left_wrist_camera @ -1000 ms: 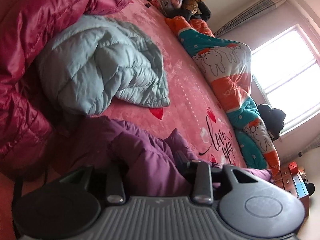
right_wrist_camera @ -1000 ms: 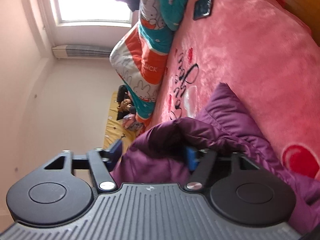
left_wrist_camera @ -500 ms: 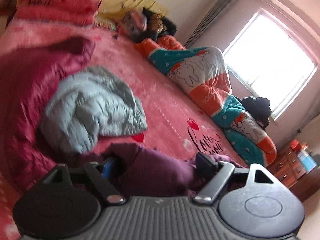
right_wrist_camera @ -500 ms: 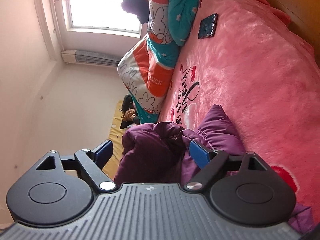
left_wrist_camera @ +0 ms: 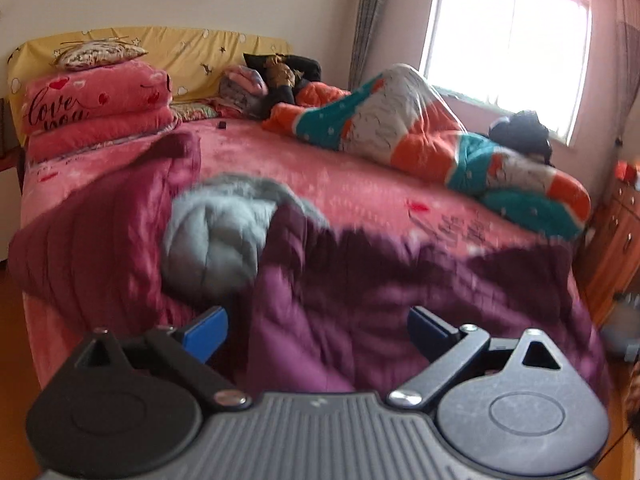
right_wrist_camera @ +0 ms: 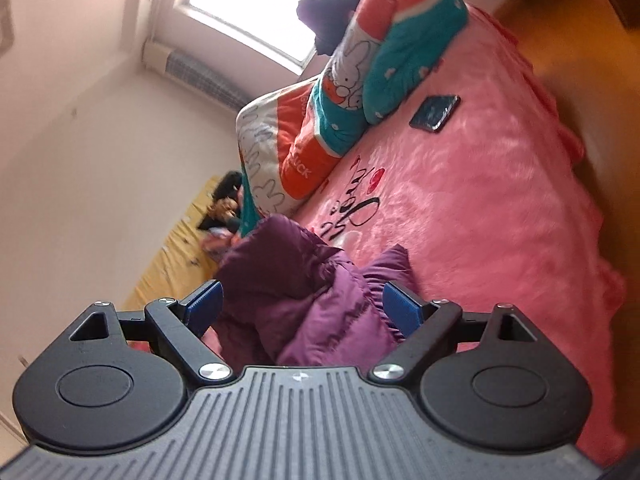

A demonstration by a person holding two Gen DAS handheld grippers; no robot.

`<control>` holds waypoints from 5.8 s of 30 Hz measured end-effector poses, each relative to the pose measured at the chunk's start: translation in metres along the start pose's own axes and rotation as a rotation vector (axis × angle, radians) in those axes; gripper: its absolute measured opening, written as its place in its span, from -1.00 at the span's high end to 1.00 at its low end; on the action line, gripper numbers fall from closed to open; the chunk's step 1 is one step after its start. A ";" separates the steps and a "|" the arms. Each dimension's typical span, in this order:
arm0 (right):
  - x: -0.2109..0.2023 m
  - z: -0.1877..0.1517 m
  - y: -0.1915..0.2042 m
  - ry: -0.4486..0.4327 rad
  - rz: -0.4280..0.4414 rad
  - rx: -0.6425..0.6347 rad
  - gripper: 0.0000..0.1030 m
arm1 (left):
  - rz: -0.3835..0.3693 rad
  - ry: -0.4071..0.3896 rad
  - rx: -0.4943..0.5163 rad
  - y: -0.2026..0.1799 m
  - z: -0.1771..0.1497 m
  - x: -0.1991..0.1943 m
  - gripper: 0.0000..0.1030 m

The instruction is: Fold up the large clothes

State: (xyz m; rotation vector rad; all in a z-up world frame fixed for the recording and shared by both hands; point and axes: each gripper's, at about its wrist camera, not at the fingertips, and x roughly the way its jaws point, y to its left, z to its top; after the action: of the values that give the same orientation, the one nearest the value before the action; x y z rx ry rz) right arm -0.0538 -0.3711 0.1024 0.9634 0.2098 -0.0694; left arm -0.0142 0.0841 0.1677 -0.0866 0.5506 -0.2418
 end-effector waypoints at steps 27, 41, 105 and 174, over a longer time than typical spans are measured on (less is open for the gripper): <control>-0.009 -0.027 0.004 0.102 -0.078 -0.234 -1.00 | 0.012 0.120 -0.168 0.020 -0.051 0.068 0.50; -0.010 -0.026 0.013 0.017 -0.131 -0.246 -1.00 | 0.058 0.177 -0.144 0.017 -0.073 0.024 0.64; 0.103 -0.077 0.125 0.135 -0.323 -0.836 -1.00 | -0.137 -0.130 0.112 -0.097 0.030 0.180 -0.75; 0.151 -0.015 0.056 0.170 -0.514 -0.527 -1.00 | 0.019 -0.001 -0.003 -0.165 -0.013 0.288 -1.00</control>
State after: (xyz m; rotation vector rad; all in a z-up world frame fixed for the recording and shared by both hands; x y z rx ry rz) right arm 0.1004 -0.3211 0.1080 0.3708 0.5981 -0.3858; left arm 0.1832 -0.1484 0.0348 -0.0841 0.5503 -0.2226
